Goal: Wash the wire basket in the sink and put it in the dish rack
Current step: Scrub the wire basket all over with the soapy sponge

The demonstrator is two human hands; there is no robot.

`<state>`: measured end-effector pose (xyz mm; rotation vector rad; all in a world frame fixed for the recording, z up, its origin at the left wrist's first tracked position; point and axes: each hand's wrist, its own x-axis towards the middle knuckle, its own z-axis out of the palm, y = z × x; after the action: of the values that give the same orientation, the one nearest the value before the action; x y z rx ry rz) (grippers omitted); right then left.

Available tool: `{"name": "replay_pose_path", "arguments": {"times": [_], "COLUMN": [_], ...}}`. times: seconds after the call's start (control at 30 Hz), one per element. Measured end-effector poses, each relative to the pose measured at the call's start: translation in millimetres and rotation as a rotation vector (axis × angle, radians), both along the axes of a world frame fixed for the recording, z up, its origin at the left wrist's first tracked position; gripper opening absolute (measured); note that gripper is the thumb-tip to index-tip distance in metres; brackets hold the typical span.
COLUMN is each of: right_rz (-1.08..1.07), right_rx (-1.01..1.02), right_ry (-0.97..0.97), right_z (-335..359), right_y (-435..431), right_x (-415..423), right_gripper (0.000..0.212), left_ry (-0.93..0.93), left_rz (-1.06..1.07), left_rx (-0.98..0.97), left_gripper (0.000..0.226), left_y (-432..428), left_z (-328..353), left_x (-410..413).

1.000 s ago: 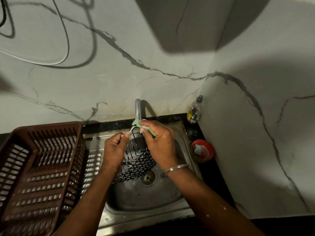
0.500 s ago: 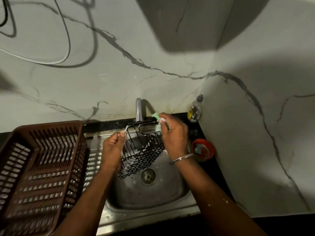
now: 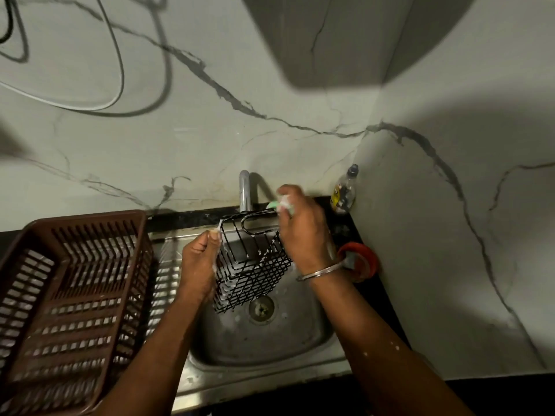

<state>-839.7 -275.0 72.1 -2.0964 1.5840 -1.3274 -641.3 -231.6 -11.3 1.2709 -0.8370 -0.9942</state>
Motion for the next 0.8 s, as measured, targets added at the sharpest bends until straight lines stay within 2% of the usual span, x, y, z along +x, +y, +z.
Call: {"name": "replay_pose_path", "arguments": {"times": [0.13, 0.23, 0.3, 0.47, 0.57, 0.63, 0.8], "right_rz": [0.183, 0.323, 0.313, 0.431, 0.337, 0.322, 0.495], "right_rx": [0.091, 0.027, 0.021, -0.052, -0.044, -0.028, -0.036], "right_ry": [-0.174, -0.138, -0.128, 0.113, 0.119, 0.145, 0.161], "right_z": [4, 5, 4, 6, 13, 14, 4], "right_y": [24, 35, 37, 54, 46, 45, 60], "right_x": [29, 38, 39, 31, 35, 38, 21], "right_gripper": [0.024, 0.020, 0.020, 0.028, 0.033, 0.034, 0.026], "left_ry": [-0.057, -0.040, -0.050, -0.059, -0.123, -0.126, -0.033], "left_rz": [-0.056, -0.066, -0.059, -0.060, -0.053, -0.040, -0.028], "left_rx": [-0.045, -0.076, -0.080, -0.033, -0.003, 0.011, -0.033], "left_gripper": [0.043, 0.062, 0.065, 0.055, 0.037, 0.035, 0.081], "left_y": [-2, -1, 0, -1, -3, -6, -8], "left_z": [-2, -8, -6, -7, -2, -2, -6], "left_x": [-2, -1, -2, 7, 2, 1, 17]}}
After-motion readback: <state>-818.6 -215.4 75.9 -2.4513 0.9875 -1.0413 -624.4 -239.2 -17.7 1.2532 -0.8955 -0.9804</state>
